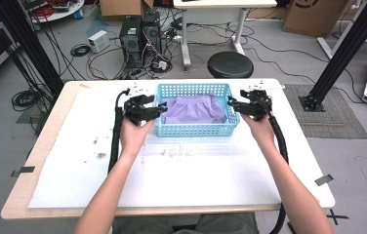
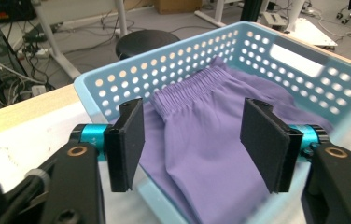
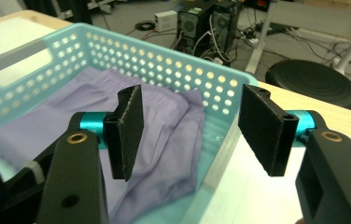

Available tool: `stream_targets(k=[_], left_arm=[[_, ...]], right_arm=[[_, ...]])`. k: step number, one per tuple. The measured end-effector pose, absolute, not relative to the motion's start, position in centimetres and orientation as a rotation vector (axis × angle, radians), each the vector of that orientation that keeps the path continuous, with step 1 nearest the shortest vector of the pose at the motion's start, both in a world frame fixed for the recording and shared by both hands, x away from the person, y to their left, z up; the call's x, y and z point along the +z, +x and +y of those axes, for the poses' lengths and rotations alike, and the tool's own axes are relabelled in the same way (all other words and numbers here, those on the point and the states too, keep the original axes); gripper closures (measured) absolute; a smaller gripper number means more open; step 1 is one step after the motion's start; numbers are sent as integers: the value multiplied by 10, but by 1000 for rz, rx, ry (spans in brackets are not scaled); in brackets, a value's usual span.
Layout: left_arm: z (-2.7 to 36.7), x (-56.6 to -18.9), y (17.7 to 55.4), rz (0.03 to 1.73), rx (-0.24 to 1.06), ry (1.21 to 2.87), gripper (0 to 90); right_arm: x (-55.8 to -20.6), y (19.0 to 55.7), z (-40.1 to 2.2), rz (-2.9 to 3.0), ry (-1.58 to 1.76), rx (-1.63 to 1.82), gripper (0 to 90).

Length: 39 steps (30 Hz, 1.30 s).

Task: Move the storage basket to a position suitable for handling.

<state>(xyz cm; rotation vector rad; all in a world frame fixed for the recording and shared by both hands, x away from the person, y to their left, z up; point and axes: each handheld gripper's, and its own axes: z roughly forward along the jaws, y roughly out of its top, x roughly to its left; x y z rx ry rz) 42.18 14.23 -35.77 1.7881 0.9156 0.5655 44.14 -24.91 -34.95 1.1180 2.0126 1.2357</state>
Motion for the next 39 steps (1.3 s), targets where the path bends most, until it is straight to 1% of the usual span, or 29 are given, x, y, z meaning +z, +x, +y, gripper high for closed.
stream_targets(k=[5,9,12,15,20,24,27,31,39], left_arm=[[149,-369,394,870,545,1804,376],[152,-379,371,833,518,1809,347],[155,-387,355,814,512,1826,330],[161,-393,341,799,495,1827,316],[168,-398,325,770,510,1807,311],[171,-402,317,763,515,1810,309],[170,-407,313,752,541,1826,309],[171,-411,313,754,544,1829,309],[169,-413,312,749,552,1836,309]], right_arm=[[-357,414,-263,2027,1073,1275,386],[-364,392,-271,2029,1048,1323,362],[-368,379,-272,2059,1034,1315,316],[-373,363,-271,2044,995,1322,327],[-386,344,-274,2039,988,1354,323],[-395,339,-275,2067,981,1321,319],[-402,336,-278,2059,991,1313,316],[-411,333,-283,2052,1007,1294,313],[-416,332,-283,2051,1015,1279,309]])
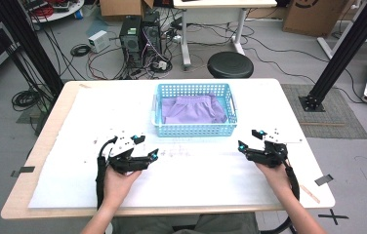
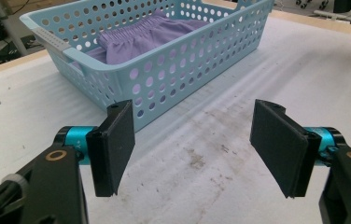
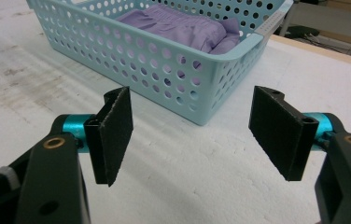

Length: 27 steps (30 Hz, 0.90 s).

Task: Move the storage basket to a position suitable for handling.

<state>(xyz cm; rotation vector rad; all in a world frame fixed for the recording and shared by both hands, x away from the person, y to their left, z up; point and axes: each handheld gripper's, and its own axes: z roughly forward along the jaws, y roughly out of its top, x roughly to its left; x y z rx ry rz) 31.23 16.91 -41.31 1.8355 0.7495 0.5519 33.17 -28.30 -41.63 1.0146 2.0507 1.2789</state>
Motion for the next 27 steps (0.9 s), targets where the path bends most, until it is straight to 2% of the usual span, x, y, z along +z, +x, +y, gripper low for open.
stream_targets(k=[27], left_arm=[[168,-417,315,763,555,1855,309]], right_arm=[[-424,335,-283,2069,1020,1205,303]])
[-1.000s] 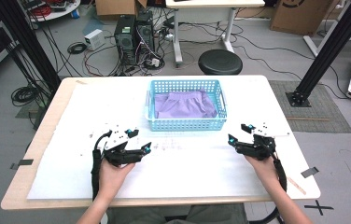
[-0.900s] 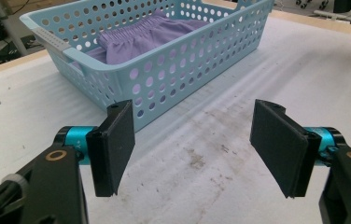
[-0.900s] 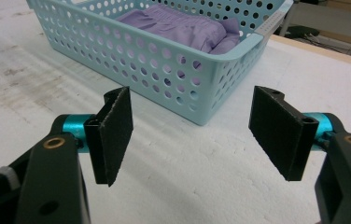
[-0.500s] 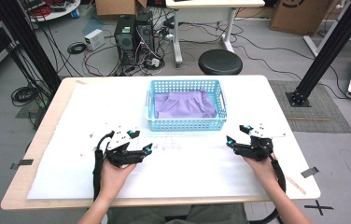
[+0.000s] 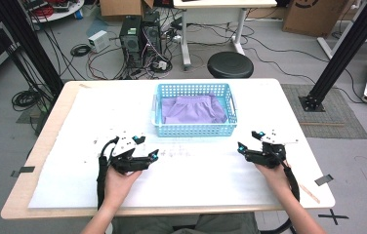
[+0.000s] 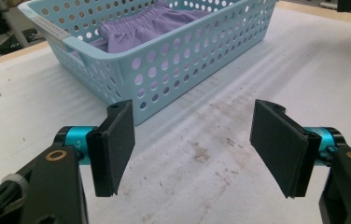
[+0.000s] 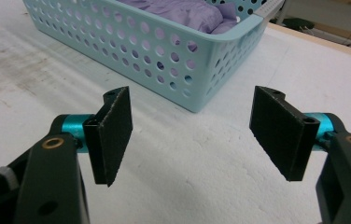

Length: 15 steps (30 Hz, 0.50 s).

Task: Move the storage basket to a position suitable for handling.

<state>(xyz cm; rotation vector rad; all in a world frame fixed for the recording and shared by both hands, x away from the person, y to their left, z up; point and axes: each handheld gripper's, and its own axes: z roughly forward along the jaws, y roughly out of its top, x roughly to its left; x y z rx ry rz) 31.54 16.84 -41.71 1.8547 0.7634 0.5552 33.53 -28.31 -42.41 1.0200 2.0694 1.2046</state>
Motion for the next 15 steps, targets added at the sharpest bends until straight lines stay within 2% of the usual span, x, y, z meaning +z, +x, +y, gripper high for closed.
stream_targets(k=[7,15], left_arm=[[172,-418,317,800,579,1868,307],[200,-424,322,916,614,1876,307]], right_arm=[[-429,339,-284,2094,1046,1164,295],[-442,353,-282,2134,1073,1022,298]])
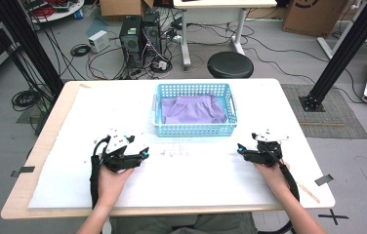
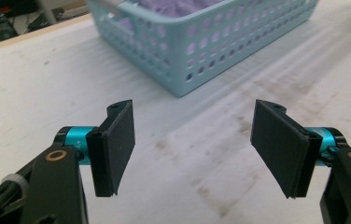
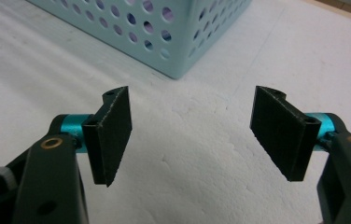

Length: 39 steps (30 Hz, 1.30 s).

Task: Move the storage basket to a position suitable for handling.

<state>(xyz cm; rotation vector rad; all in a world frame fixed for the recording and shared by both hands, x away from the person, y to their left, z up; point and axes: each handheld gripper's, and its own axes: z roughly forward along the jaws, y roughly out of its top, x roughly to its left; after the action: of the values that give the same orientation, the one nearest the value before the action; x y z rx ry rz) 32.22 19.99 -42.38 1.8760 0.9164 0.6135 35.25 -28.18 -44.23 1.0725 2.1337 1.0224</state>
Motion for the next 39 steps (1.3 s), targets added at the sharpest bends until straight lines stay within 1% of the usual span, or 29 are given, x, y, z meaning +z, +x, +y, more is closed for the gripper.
stream_targets(k=[7,39], left_arm=[[219,-428,324,977,616,1848,307],[208,-430,324,921,617,1873,305]], right_arm=[[-447,357,-279,2166,1073,979,312],[-447,358,-279,2158,1086,984,303]])
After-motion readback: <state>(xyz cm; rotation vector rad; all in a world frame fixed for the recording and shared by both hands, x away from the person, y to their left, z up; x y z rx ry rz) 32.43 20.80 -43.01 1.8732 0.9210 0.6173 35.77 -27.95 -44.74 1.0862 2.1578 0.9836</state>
